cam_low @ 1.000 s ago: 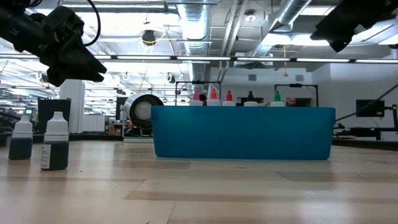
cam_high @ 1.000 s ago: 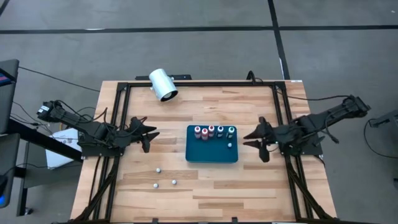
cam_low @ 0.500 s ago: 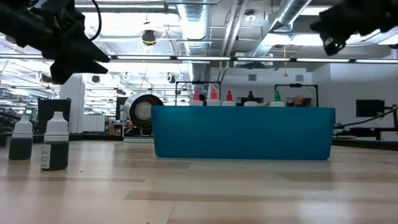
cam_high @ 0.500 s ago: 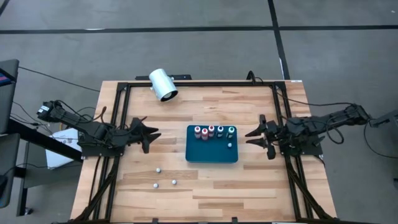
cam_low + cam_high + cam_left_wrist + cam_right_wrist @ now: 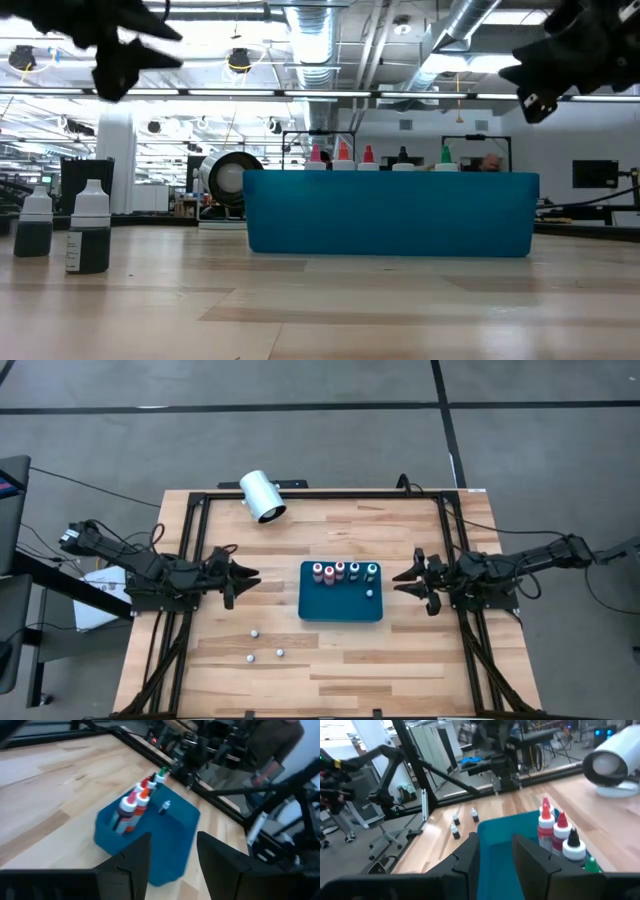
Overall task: Pick & Place food coloring
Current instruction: Put the small purple food coloring bottle into the blue bin
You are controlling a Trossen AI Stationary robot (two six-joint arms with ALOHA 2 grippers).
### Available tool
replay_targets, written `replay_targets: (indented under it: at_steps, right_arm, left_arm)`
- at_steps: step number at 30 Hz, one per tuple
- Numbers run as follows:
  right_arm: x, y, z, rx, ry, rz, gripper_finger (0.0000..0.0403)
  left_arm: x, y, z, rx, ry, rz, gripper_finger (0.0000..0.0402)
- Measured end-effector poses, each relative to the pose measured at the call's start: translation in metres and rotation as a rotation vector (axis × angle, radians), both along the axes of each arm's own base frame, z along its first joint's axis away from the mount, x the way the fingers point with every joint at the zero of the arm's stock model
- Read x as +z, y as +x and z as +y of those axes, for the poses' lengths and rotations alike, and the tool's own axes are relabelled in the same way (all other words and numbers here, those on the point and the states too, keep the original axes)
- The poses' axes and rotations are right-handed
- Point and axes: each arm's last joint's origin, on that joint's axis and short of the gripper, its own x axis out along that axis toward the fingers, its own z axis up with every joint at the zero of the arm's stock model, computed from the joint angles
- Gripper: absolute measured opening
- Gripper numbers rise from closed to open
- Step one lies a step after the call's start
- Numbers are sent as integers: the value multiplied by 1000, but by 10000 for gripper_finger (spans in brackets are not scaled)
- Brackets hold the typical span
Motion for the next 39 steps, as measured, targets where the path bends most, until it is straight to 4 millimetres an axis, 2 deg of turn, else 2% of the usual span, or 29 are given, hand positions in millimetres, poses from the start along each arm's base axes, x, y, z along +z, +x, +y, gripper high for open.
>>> replay_targets:
  at_steps: [4, 9, 15, 24, 32, 39]
  right_arm:
    - [-6, 0, -1, -7, 10, -33, 102]
    - [-8, 0, -1, -6, 7, -50, 102]
    - [-8, 0, -1, -6, 5, -43, 102]
    - [-8, 0, -1, -7, 12, -41, 102]
    - [-8, 0, -1, -9, 32, -39, 102]
    - [-8, 0, -1, -9, 40, -38, 102]
  left_arm:
    - [26, 7, -4, -52, 5, 78, 149]
    - [45, 19, -11, -90, -32, 338, 144]
    - [51, 31, -22, -121, -228, 686, 126]
    - [31, 50, -47, -46, -514, 894, 104]
    - [5, 63, -69, 36, -527, 1008, 102]
    - [-19, 76, -76, 96, -482, 1099, 103]
